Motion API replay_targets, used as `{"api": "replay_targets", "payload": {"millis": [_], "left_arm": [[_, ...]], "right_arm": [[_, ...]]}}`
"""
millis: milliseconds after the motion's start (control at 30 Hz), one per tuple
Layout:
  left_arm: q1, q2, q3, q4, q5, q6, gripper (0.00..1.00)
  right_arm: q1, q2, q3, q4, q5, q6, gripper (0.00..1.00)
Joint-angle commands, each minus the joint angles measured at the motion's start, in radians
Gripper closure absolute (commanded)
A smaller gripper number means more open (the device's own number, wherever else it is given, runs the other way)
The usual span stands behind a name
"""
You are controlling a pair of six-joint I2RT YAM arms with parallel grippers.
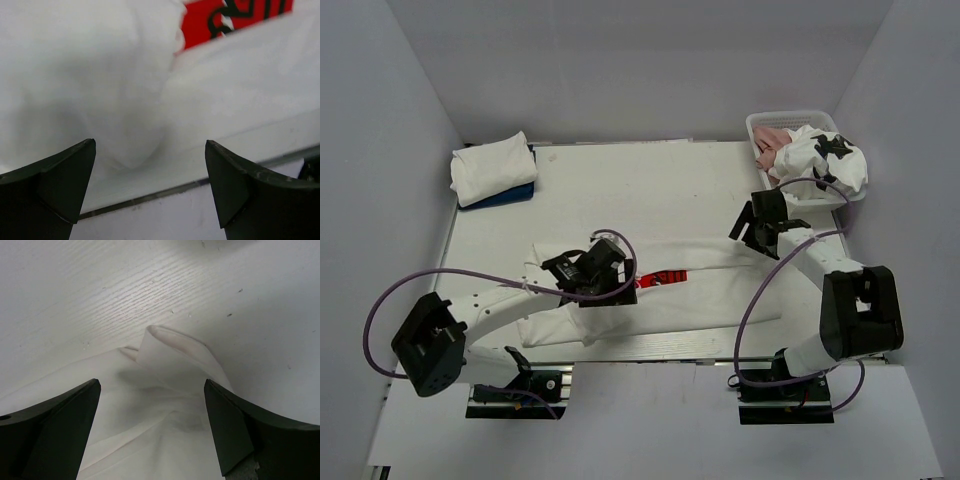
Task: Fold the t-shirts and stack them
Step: Fold the other side of the tshirt into a rectangle
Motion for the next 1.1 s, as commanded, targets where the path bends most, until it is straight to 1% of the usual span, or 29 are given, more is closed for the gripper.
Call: {"api": "replay_targets", "payload": {"millis": [0,67,100,133,167,233,267,300,333,367,467,500,533,567,600,633,667,733,833,933,967,1000,1067], "left_arm": [[0.026,-0.056,0.048,-0.121,-0.262,-0.083,0.00],[0.038,-0.056,0.089,-0.146,-0.340,-0.092,0.00],[0.038,-0.056,0.105,-0.158,-0.368,-0.092,0.00],[0.062,-0.027,0.120,-0.167,-0.393,-0.092,0.00],[0.071,-0.011,0.142,-0.167,-0.438,-0.092,0.00],[0.117,0.025,0.152,-0.167,-0.448,-0.079,0.00],[0.136,0.074,0.165,-0.167,-0.459,-0.078,0.00],[0.154,0.102,0.165,-0.143,-0.444,-0.057,0.00],[0.186,0.131,0.191,-0.143,-0.410,-0.057,0.00],[0.200,0.191,0.191,-0.106,-0.385,-0.014,0.00],[0.254,0.281,0.218,-0.097,-0.358,0.006,0.00],[0.268,0.309,0.218,-0.097,-0.345,0.006,0.00],[0.294,0.361,0.218,-0.097,-0.336,0.006,0.00],[0.294,0.381,0.218,-0.097,-0.336,0.006,0.00],[0.317,0.400,0.218,-0.086,-0.336,0.006,0.00],[0.328,0.426,0.191,-0.086,-0.324,0.006,0.00],[0.346,0.435,0.180,-0.071,-0.312,0.006,0.00],[0.355,0.435,0.140,-0.040,-0.292,0.006,0.00],[0.384,0.435,0.084,-0.019,-0.292,0.006,0.00],[0.407,0.401,0.031,0.007,-0.292,0.006,0.00],[0.420,0.389,0.022,0.017,-0.292,0.006,0.00],[0.432,0.389,0.010,0.017,-0.292,0.006,0.00],[0.444,0.389,0.010,0.026,-0.292,0.015,0.00]], "right_arm": [[0.010,-0.035,0.060,0.053,0.028,-0.143,0.10],[0.023,0.009,0.095,0.010,0.031,-0.219,0.10],[0.029,0.045,0.153,-0.004,0.034,-0.242,0.10],[0.037,0.081,0.172,-0.016,0.047,-0.258,0.10],[0.041,0.100,0.193,-0.077,0.058,-0.297,0.10],[0.050,0.157,0.252,-0.135,0.122,-0.315,0.10],[0.050,0.166,0.270,-0.172,0.142,-0.310,0.10],[0.050,0.172,0.273,-0.188,0.216,-0.287,0.10],[0.055,0.183,0.275,-0.215,0.230,-0.275,0.10],[0.057,0.181,0.269,-0.225,0.226,-0.273,0.10],[0.053,0.180,0.229,-0.200,0.181,-0.285,0.10],[0.057,0.192,0.229,-0.216,0.207,-0.289,0.10],[0.057,0.212,0.238,-0.249,0.266,-0.273,0.10],[0.057,0.239,0.244,-0.249,0.267,-0.256,0.10],[0.052,0.252,0.252,-0.300,0.361,-0.215,0.10],[0.052,0.285,0.275,-0.312,0.391,-0.171,0.10],[0.043,0.295,0.279,-0.324,0.441,-0.119,0.10],[0.043,0.328,0.302,-0.332,0.480,-0.071,0.10],[0.037,0.356,0.310,-0.305,0.511,-0.059,0.10],[-0.002,0.384,0.327,-0.295,0.500,-0.042,0.10],[-0.008,0.382,0.327,-0.295,0.473,-0.026,0.10],[-0.035,0.373,0.319,-0.292,0.460,-0.016,0.10],[-0.052,0.344,0.286,-0.289,0.424,-0.009,0.10]]}}
